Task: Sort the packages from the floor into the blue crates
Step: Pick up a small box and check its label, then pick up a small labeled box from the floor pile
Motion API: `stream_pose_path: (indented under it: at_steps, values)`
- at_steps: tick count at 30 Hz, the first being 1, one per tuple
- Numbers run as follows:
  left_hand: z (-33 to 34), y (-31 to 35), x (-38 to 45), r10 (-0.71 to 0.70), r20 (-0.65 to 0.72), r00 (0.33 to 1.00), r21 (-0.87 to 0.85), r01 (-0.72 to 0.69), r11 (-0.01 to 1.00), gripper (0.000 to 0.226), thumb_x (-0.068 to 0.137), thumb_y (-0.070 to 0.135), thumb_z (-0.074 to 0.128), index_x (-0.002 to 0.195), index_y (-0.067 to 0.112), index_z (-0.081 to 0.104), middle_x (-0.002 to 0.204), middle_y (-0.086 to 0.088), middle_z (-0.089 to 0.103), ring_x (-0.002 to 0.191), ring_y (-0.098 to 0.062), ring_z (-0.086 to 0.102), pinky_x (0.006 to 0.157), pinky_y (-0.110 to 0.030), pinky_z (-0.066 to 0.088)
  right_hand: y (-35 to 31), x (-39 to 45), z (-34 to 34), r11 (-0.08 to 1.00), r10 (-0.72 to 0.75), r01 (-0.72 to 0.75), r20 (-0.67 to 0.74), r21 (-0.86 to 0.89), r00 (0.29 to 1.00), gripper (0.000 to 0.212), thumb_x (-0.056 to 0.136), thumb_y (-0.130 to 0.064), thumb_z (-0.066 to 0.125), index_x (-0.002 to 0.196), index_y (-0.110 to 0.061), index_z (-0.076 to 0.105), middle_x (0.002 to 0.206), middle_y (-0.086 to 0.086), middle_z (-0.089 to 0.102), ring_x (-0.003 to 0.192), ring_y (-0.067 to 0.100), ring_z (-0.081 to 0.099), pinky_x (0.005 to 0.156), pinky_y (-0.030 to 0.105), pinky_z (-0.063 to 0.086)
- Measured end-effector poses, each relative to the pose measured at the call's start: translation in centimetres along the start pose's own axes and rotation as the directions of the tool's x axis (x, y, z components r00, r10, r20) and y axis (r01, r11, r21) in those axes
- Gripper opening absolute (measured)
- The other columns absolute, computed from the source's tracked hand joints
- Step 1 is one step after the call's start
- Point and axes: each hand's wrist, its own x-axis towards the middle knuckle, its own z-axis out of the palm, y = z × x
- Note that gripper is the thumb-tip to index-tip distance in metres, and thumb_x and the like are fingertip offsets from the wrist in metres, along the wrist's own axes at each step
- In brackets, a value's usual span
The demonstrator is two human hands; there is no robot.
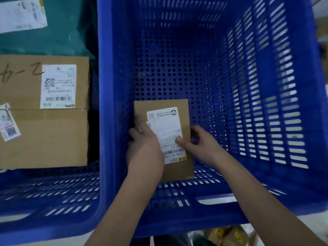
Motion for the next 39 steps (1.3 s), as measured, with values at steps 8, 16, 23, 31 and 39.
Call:
stream_pose_path:
  at_steps: [8,16,23,31,39]
  values:
    - [1.1,0.8,-2.7,0.146,-0.195,0.970,0.525,-0.023,0.851,0.063,0.093,0.017,0.049,0.144,0.005,0.014,0.140,-0.018,0.029,0.114,-0.030,0.045,0.071,-0.031,0.048,-0.1,-0.2,0.9,0.999,-0.023,0.025,0.066,-0.024,0.998,0.059,0.080,-0.041,0.069,0.128,-0.022,0.039,0.129,-0.005,0.055,0.099,0.006,0.052,0.072,0.018,0.045]
    - [1.2,1.6,-2.5,0.181,-0.102,0.978,0.582,-0.089,0.809,0.071,0.097,0.026,0.047,0.148,0.002,0.004,0.145,-0.020,0.022,0.127,-0.036,0.035,0.078,-0.029,0.051,-0.8,-0.2,0.9,0.998,0.024,-0.014,0.178,-0.056,0.984,0.083,0.074,-0.034,0.077,0.138,-0.017,0.027,0.135,0.001,0.050,0.116,0.016,0.051,0.086,0.025,0.043]
    - [-0.4,3.7,-4.6,0.246,-0.146,0.958,0.539,-0.131,0.832,0.074,0.095,0.044,0.040,0.148,0.005,0.006,0.147,-0.017,0.026,0.129,-0.032,0.038,0.084,-0.040,0.048,-1.9,-3.7,-1.1,0.977,-0.093,0.054,-0.183,-0.208,0.979,0.083,0.086,-0.041,0.062,0.148,-0.017,0.012,0.146,0.010,0.033,0.127,0.026,0.042,0.098,0.039,0.043]
    - [0.1,14.1,-11.2,0.712,-0.085,0.697,-0.055,-0.717,0.695,0.046,0.093,0.038,0.042,0.135,0.020,0.040,0.129,-0.002,0.049,0.107,-0.020,0.049,0.085,-0.037,0.040,4.0,-17.2,-7.9,0.887,0.087,0.401,-0.934,0.231,0.346,0.071,0.077,-0.041,0.061,0.135,-0.049,0.022,0.131,-0.033,0.038,0.111,-0.005,0.051,0.085,0.013,0.048]
    - [10.6,20.2,-19.7,0.935,0.306,0.178,0.016,-0.983,0.182,0.033,0.090,0.032,0.039,0.117,0.020,0.052,0.121,0.002,0.049,0.111,-0.015,0.046,0.083,-0.027,0.036,18.1,-23.0,-8.1,0.583,0.694,0.502,-0.713,0.638,0.100,0.055,0.082,-0.018,0.064,0.130,-0.025,0.038,0.115,-0.007,0.054,0.083,0.000,0.058,0.069,0.019,0.050]
